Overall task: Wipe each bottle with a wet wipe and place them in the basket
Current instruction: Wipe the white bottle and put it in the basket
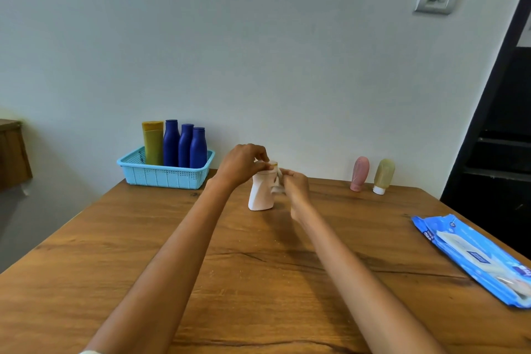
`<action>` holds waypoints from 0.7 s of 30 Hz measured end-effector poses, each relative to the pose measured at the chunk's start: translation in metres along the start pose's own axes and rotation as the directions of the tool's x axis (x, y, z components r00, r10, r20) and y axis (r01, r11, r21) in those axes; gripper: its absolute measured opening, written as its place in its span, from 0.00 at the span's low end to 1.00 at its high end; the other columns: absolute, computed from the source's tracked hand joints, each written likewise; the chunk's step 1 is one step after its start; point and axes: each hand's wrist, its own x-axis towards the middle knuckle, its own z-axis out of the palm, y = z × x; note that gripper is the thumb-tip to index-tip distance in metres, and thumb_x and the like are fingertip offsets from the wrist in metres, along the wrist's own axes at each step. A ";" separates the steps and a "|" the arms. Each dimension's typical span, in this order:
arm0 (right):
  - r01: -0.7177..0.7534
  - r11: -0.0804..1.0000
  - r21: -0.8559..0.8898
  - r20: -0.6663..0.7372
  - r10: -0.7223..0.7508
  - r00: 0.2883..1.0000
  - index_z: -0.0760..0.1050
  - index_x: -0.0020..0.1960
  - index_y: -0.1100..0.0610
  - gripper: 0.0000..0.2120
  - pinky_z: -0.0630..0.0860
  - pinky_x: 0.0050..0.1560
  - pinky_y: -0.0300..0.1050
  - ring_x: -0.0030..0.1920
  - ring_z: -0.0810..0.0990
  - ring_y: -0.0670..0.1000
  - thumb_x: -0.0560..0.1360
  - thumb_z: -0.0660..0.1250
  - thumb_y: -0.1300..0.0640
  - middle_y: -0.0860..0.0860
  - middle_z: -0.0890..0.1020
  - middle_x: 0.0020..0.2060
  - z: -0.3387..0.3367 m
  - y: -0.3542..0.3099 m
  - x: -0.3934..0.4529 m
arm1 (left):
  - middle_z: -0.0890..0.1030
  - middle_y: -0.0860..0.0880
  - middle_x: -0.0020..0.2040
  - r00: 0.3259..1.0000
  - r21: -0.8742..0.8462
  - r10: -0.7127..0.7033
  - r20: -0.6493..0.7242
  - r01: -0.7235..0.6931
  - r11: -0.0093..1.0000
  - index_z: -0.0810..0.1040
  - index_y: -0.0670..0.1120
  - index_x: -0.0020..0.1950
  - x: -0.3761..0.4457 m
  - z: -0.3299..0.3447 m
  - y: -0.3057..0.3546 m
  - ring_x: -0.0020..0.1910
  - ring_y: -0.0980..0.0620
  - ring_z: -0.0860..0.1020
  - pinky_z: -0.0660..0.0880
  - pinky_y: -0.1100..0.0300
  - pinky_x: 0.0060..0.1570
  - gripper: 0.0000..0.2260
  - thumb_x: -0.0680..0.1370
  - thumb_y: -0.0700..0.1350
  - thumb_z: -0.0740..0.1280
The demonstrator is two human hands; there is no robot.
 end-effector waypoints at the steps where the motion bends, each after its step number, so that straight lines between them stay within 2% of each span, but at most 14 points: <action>1: -0.033 0.996 -0.087 0.017 0.035 0.999 0.80 0.52 0.59 0.12 0.74 0.35 0.37 0.43 0.81 0.50 0.78 0.58 0.63 0.54 0.83 0.47 -0.001 0.006 -0.001 | 0.82 0.48 0.53 1.000 0.006 -0.003 0.002 0.003 1.000 0.81 0.46 0.51 0.000 -0.002 -0.002 0.53 0.49 0.78 0.72 0.57 0.50 0.13 0.76 0.53 0.67; 3: -0.059 0.975 -0.213 0.067 0.074 0.995 0.79 0.50 0.61 0.11 0.74 0.35 0.38 0.46 0.79 0.52 0.77 0.59 0.67 0.55 0.82 0.48 -0.005 0.014 -0.001 | 0.82 0.49 0.55 1.000 0.064 -0.009 0.008 0.008 0.998 0.82 0.48 0.53 0.001 -0.006 -0.006 0.54 0.49 0.78 0.68 0.52 0.62 0.15 0.77 0.57 0.64; 5: -0.045 0.974 -0.221 0.086 0.065 0.994 0.79 0.49 0.61 0.09 0.78 0.39 0.41 0.48 0.80 0.53 0.75 0.63 0.69 0.55 0.82 0.48 -0.008 0.015 0.002 | 0.81 0.50 0.57 0.999 0.119 -0.020 0.039 0.016 0.993 0.82 0.49 0.55 0.002 -0.008 -0.010 0.57 0.51 0.78 0.58 0.47 0.71 0.17 0.77 0.58 0.62; 8: 0.040 0.995 -0.090 0.028 -0.037 0.999 0.80 0.53 0.62 0.09 0.81 0.43 0.42 0.47 0.83 0.51 0.73 0.69 0.65 0.55 0.84 0.47 -0.010 0.003 0.005 | 0.79 0.51 0.61 0.995 0.118 -0.014 0.102 0.002 0.993 0.81 0.51 0.57 0.003 -0.011 -0.014 0.61 0.52 0.75 0.50 0.44 0.73 0.16 0.78 0.58 0.61; 11: 0.134 0.986 0.104 -0.019 -0.132 0.991 0.79 0.54 0.61 0.10 0.81 0.41 0.38 0.45 0.83 0.49 0.73 0.70 0.64 0.54 0.83 0.46 -0.009 -0.011 0.004 | 0.78 0.52 0.63 0.987 0.124 0.006 0.163 -0.027 0.992 0.79 0.53 0.60 0.003 -0.015 -0.012 0.64 0.52 0.73 0.47 0.41 0.73 0.14 0.79 0.55 0.61; 13: 0.181 0.974 0.136 -0.047 -0.176 0.983 0.80 0.51 0.59 0.08 0.81 0.42 0.40 0.45 0.83 0.50 0.73 0.71 0.63 0.54 0.83 0.44 -0.006 -0.011 0.002 | 0.77 0.52 0.63 0.983 0.124 0.010 0.184 -0.034 0.992 0.78 0.53 0.61 0.002 -0.016 -0.011 0.63 0.52 0.73 0.47 0.41 0.73 0.14 0.79 0.54 0.61; 16: 0.210 0.977 0.017 -0.083 -0.208 0.975 0.79 0.46 0.55 0.04 0.82 0.45 0.46 0.46 0.83 0.52 0.72 0.73 0.60 0.54 0.84 0.44 -0.003 0.002 0.002 | 0.78 0.53 0.63 0.985 0.105 0.007 0.174 -0.025 0.994 0.79 0.54 0.60 0.001 -0.016 -0.011 0.62 0.53 0.74 0.47 0.41 0.73 0.13 0.79 0.53 0.62; 19: 0.169 0.974 -0.151 -0.034 -0.176 0.984 0.80 0.48 0.57 0.07 0.77 0.43 0.40 0.47 0.81 0.50 0.71 0.73 0.56 0.51 0.83 0.45 -0.008 0.015 0.001 | 0.78 0.52 0.63 0.987 0.092 -0.006 0.160 -0.008 0.996 0.79 0.54 0.60 0.001 -0.014 -0.012 0.61 0.53 0.75 0.47 0.41 0.73 0.12 0.78 0.53 0.63; 21: 0.127 0.972 -0.199 -0.027 -0.135 0.991 0.80 0.48 0.57 0.09 0.74 0.42 0.38 0.47 0.80 0.49 0.71 0.73 0.54 0.50 0.83 0.44 -0.012 0.018 0.001 | 0.78 0.52 0.63 0.987 0.089 -0.011 0.157 -0.003 0.996 0.79 0.54 0.60 0.002 -0.013 -0.013 0.62 0.53 0.75 0.46 0.41 0.73 0.12 0.78 0.53 0.63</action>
